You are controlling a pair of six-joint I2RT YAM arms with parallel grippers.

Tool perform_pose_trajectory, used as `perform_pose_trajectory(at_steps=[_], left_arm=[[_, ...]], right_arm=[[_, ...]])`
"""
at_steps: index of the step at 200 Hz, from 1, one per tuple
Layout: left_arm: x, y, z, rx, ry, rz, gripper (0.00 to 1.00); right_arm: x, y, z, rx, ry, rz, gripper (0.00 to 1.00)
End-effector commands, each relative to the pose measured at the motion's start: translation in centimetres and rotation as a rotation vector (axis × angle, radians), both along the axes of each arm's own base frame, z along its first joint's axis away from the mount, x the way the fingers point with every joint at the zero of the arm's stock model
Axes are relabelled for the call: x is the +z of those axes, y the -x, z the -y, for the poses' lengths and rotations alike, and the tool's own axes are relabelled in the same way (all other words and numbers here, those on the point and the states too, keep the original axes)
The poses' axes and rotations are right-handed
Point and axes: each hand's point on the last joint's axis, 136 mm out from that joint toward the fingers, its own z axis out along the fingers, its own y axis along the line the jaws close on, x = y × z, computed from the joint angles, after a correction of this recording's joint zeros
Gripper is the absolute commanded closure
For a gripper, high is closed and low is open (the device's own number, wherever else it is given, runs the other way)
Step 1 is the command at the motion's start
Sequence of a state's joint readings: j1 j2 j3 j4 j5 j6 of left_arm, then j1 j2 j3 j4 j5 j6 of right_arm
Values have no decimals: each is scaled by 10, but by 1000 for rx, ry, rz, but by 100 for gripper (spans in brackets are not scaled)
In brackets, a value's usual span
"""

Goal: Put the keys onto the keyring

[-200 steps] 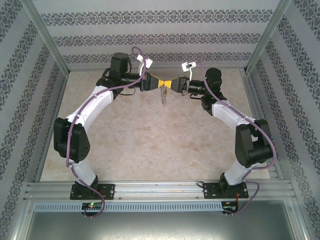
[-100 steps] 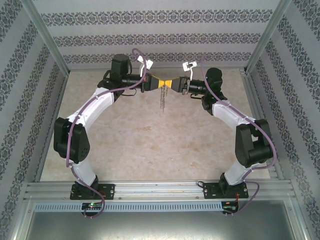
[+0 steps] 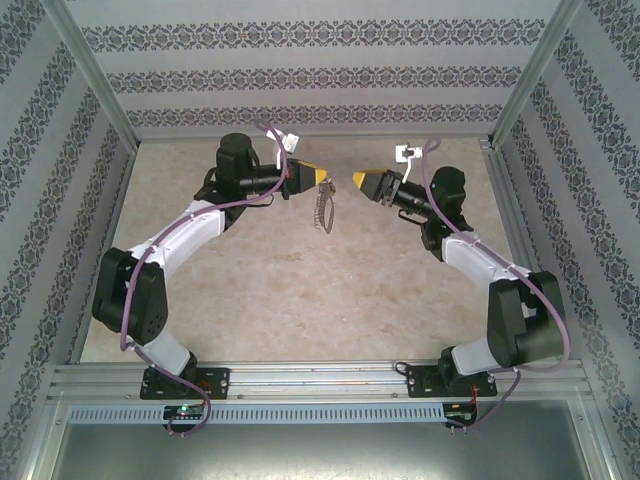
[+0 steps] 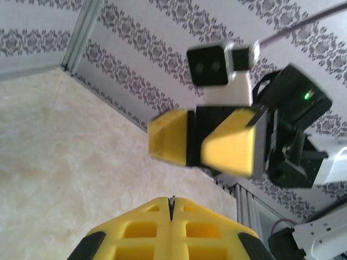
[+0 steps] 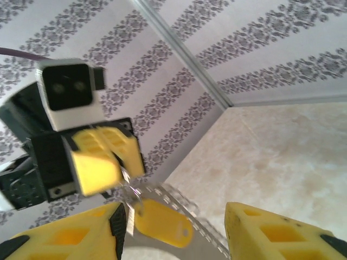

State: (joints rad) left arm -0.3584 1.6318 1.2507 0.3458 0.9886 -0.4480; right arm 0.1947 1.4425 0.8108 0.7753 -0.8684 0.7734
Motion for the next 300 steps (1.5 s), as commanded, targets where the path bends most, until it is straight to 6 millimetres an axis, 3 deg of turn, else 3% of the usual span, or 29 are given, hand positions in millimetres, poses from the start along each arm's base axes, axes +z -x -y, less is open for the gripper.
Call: perform_pose_trajectory(at_steps=[1, 40, 152, 231, 257, 300], left_arm=[[45, 10, -5, 14, 92, 135, 100], [52, 19, -7, -3, 130, 149, 100], [58, 30, -3, -41, 150, 141, 100], [57, 34, 2, -55, 147, 135, 100], [58, 35, 3, -57, 147, 133, 100], [58, 34, 3, -53, 149, 136, 100]], right_arm=[[4, 9, -4, -47, 32, 103, 48], [0, 23, -20, -51, 86, 159, 47], [4, 29, -51, 0, 134, 207, 46], [15, 24, -59, 3, 156, 240, 46], [14, 22, -61, 10, 169, 240, 52], [9, 30, -63, 30, 193, 240, 75]])
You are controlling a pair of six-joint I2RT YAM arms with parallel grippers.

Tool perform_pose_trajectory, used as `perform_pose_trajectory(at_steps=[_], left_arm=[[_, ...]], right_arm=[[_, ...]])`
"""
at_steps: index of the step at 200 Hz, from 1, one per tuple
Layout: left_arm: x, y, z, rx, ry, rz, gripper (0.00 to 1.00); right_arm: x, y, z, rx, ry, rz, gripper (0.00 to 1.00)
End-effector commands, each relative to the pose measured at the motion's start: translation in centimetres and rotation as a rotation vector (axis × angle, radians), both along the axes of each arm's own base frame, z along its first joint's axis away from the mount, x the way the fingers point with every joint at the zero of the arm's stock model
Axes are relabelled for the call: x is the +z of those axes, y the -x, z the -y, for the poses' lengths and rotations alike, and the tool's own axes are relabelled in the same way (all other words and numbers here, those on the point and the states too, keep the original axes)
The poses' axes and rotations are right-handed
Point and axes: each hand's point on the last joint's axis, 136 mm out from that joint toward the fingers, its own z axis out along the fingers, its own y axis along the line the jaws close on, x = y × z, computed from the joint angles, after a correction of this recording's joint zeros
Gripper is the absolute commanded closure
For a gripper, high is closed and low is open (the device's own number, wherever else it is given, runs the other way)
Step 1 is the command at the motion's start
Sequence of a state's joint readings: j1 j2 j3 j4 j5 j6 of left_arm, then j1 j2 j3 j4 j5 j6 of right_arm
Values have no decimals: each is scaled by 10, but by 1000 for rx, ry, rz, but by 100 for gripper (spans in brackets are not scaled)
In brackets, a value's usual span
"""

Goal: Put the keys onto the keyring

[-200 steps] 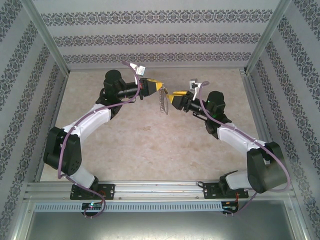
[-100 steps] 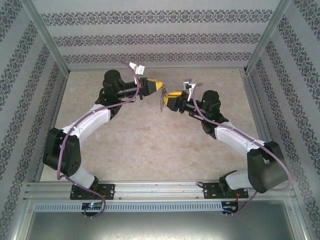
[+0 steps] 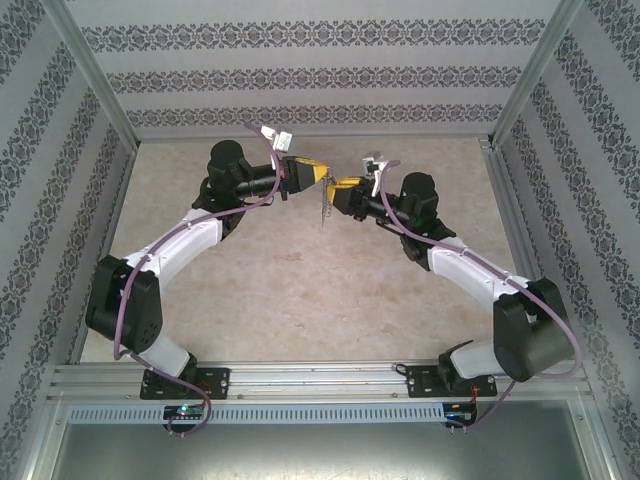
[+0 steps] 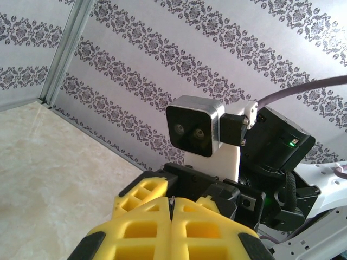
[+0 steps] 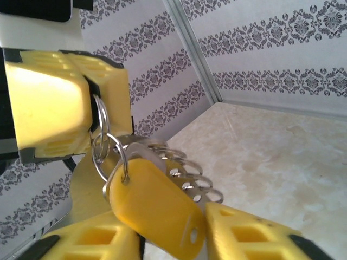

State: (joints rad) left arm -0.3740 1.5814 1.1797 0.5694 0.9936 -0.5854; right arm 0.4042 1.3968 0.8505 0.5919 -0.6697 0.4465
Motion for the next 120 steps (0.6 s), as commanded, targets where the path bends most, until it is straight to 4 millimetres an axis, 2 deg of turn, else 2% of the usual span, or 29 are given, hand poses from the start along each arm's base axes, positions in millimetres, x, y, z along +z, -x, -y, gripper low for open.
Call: perform_pose_trajectory(at_steps=[1, 43, 120], left_arm=[[27, 17, 1, -31, 38, 80, 100], [31, 17, 1, -25, 49, 94, 100], [33, 18, -1, -12, 55, 106, 100]], right_arm=[[10, 6, -5, 24, 12, 45, 75], [8, 17, -10, 62, 25, 49, 100], [7, 35, -34, 164, 80, 52, 100]])
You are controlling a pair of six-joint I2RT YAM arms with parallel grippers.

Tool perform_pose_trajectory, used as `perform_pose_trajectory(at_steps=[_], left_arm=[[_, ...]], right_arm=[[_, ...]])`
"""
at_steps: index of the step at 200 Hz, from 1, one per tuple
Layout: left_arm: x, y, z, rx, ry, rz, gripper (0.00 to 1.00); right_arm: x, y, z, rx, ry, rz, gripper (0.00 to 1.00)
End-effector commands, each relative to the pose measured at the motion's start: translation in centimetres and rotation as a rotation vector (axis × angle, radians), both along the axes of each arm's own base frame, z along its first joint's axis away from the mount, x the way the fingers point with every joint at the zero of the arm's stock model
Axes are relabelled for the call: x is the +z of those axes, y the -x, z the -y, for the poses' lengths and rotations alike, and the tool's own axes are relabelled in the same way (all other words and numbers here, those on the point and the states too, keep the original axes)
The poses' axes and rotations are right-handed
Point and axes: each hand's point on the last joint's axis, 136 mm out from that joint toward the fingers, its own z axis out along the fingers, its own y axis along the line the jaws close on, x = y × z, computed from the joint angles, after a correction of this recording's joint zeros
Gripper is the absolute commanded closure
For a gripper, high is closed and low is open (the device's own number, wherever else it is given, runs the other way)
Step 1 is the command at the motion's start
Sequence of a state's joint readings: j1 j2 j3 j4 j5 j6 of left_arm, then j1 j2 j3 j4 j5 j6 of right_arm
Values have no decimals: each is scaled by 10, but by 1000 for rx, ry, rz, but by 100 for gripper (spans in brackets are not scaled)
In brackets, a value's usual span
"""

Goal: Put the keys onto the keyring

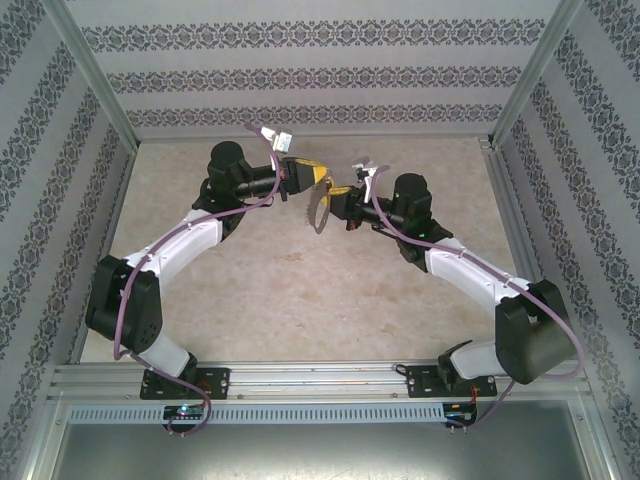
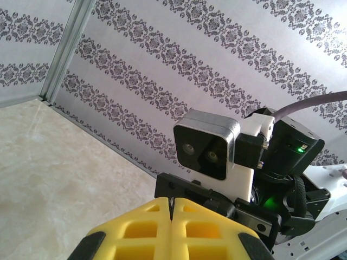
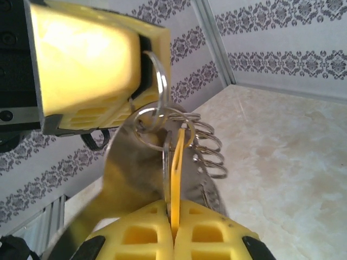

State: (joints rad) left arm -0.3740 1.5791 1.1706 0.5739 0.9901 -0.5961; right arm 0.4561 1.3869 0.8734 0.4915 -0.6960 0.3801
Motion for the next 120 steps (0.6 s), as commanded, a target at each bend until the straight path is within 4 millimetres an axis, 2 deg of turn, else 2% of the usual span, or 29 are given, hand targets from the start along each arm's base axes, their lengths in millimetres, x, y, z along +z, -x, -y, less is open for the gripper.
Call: perform_pose_trajectory(at_steps=[1, 52, 77, 120], left_arm=[[34, 18, 0, -14, 52, 116, 100], [33, 18, 1, -14, 49, 121, 100], [33, 18, 0, -10, 47, 126, 100], [32, 19, 0, -9, 45, 127, 100]], right_arm=[[13, 16, -16, 85, 23, 53, 100], [10, 20, -27, 129, 71, 49, 100], [2, 21, -26, 130, 100, 35, 100], [1, 21, -23, 115, 110, 39, 100]])
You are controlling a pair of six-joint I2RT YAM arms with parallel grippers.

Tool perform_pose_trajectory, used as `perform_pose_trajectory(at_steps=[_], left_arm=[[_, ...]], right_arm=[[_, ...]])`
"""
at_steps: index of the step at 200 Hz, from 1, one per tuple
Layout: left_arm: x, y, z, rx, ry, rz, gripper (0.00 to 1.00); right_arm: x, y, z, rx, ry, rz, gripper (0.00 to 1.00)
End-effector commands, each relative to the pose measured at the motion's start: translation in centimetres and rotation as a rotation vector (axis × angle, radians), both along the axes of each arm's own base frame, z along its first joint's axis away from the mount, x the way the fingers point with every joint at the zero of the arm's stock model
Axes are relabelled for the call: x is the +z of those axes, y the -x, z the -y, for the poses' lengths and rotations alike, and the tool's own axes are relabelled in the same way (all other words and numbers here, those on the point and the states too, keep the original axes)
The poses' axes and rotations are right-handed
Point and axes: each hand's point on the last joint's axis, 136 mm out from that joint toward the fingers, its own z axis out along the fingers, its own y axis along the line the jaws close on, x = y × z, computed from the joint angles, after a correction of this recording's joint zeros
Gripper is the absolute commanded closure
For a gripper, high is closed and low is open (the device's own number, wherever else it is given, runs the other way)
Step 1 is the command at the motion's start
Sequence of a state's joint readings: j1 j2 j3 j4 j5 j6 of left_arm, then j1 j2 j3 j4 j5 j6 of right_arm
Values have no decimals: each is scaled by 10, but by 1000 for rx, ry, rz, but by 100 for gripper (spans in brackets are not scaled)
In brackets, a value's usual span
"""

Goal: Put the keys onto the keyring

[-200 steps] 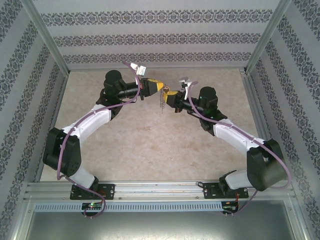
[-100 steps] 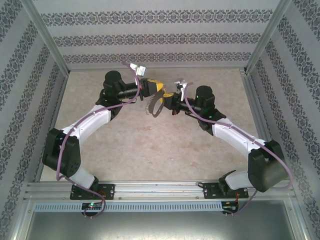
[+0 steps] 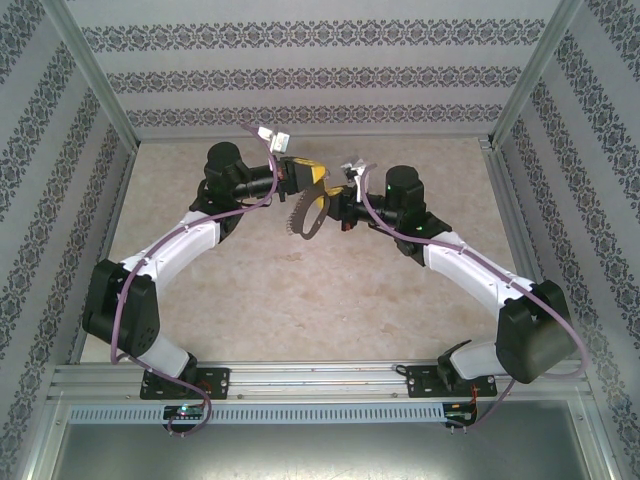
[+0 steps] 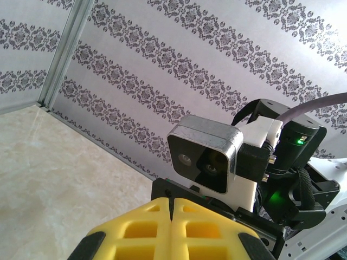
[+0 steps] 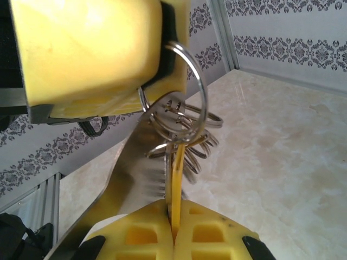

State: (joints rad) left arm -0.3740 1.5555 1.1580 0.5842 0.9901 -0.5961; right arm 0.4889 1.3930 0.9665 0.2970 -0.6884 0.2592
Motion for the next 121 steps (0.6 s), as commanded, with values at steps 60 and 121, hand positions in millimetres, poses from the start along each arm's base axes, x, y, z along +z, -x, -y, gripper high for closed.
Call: perform_pose_trajectory(at_steps=[60, 121], left_arm=[[20, 13, 1, 1, 23, 104, 100], [14, 10, 1, 10, 29, 92, 100]], right_arm=[[9, 9, 10, -1, -5, 27, 63], [45, 9, 63, -94, -120, 61, 59]])
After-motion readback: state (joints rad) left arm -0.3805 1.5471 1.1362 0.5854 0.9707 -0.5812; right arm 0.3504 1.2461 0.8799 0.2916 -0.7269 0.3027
